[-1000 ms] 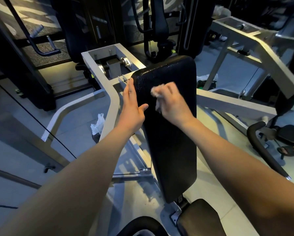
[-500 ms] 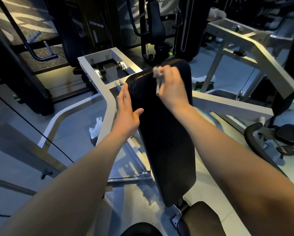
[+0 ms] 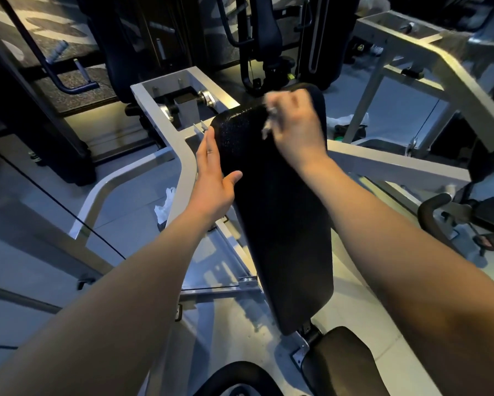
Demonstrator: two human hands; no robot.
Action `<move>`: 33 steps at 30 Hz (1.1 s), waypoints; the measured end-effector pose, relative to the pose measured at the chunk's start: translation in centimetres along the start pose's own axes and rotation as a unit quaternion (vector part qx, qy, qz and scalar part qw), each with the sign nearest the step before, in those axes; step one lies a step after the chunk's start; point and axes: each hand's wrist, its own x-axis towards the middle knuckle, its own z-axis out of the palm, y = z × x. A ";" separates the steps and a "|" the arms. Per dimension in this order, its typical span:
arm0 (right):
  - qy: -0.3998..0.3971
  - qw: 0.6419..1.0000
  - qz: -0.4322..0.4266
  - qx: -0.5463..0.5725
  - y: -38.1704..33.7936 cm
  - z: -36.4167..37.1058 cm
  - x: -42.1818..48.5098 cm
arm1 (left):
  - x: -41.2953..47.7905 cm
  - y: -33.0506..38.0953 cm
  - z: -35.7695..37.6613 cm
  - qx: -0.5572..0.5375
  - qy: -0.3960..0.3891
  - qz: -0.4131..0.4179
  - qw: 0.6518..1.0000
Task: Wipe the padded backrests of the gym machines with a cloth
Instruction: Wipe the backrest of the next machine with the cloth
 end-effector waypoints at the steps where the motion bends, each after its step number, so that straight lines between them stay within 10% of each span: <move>1: 0.025 0.997 0.069 0.015 0.8 -0.1 0.2 | 0.0 0.0 0.0 -0.001 0.002 -0.001 1.000; 4: 0.056 0.988 0.135 0.040 -0.6 0.9 -0.4 | 0.1 0.0 0.2 0.002 0.009 -0.002 1.000; 12: -0.005 0.996 -0.085 0.025 -2.4 1.7 -2.4 | 0.1 -0.2 0.5 -0.002 0.007 -0.002 1.000; 19: 0.059 0.979 0.196 0.002 6.0 0.6 -1.7 | -0.1 0.5 0.6 -0.009 0.003 -0.028 1.000; 33: 0.101 0.974 0.180 0.091 1.2 3.2 -4.9 | -0.1 0.9 1.2 -0.016 0.024 -0.051 0.998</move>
